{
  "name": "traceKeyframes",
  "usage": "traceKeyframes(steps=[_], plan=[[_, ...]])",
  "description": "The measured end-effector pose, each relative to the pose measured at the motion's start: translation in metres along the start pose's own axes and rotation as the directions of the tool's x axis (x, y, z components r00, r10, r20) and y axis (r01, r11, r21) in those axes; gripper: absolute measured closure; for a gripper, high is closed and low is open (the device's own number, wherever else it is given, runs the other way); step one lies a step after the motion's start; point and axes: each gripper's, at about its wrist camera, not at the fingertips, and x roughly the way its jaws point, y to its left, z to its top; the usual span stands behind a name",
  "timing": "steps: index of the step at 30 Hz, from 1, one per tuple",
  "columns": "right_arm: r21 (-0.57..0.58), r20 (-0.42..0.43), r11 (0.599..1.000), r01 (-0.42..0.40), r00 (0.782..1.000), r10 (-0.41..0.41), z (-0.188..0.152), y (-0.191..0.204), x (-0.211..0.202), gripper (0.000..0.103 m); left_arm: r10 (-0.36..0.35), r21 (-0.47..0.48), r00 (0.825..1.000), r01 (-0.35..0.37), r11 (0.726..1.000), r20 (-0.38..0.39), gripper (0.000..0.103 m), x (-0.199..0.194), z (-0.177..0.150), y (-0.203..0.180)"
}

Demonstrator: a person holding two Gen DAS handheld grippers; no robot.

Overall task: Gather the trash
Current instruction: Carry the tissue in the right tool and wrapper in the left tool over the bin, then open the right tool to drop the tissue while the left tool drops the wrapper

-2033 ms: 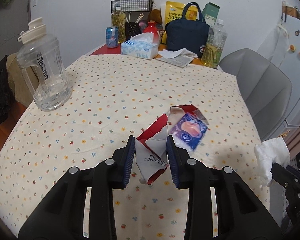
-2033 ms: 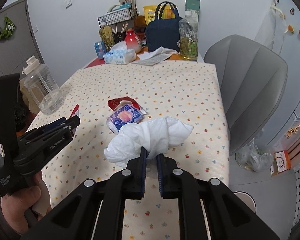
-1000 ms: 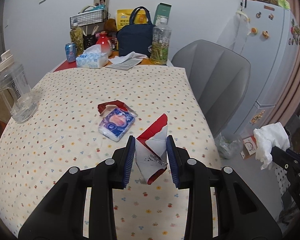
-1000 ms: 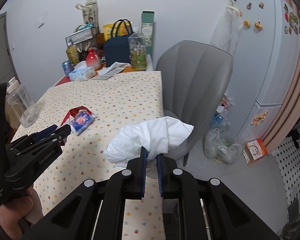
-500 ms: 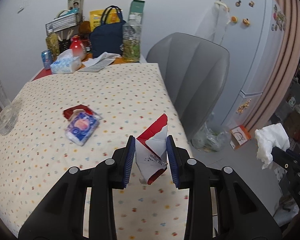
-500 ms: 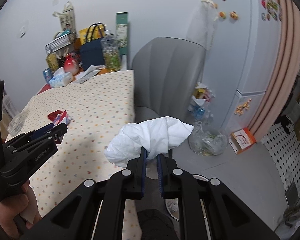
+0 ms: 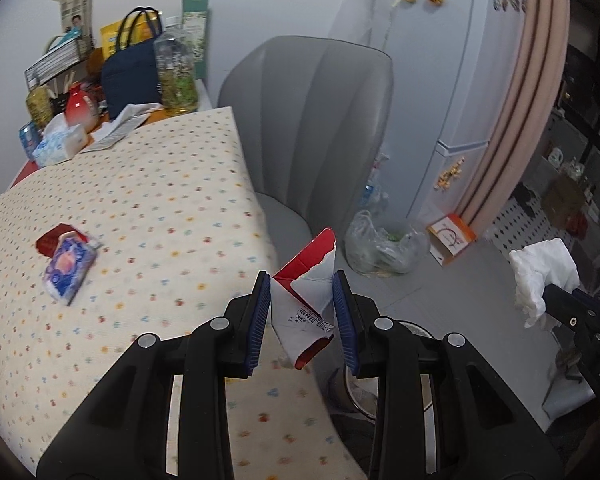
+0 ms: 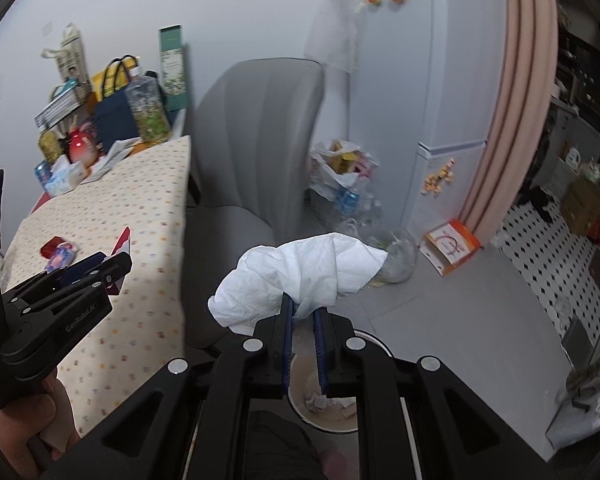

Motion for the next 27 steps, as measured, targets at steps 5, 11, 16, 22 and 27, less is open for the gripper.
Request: traceKeyframes(steps=[5, 11, 16, 22, 27], plan=[[0.041, -0.031, 0.999, 0.02, 0.999, -0.019, -0.008, -0.026, 0.017, 0.092, -0.018, 0.04, 0.999, 0.019, 0.999, -0.038, 0.071, 0.02, -0.001, -0.025], [0.082, -0.072, 0.996, 0.036, 0.997, -0.03, -0.017, -0.053, 0.039, 0.092, -0.027, 0.076, 0.997, 0.033, 0.997, -0.078, 0.071, 0.039, -0.004, -0.048], [0.119, -0.126, 0.992, 0.038, 0.992, -0.023, -0.026, -0.07, 0.066, 0.079, -0.028, 0.102, 0.994, 0.039, 0.994, -0.104, 0.071, 0.051, -0.007, -0.062], [0.143, -0.139, 0.988, 0.054, 0.99, -0.033, -0.032, -0.086, 0.075, 0.062, -0.028, 0.119, 0.992, 0.043, 0.992, -0.123, 0.071, 0.06, -0.008, -0.074], [0.168, -0.137, 0.983, 0.076, 0.989, -0.053, -0.036, -0.104, 0.069, 0.06, -0.047, 0.148, 0.989, 0.068, 0.987, -0.139, 0.071, 0.065, -0.011, -0.094]])
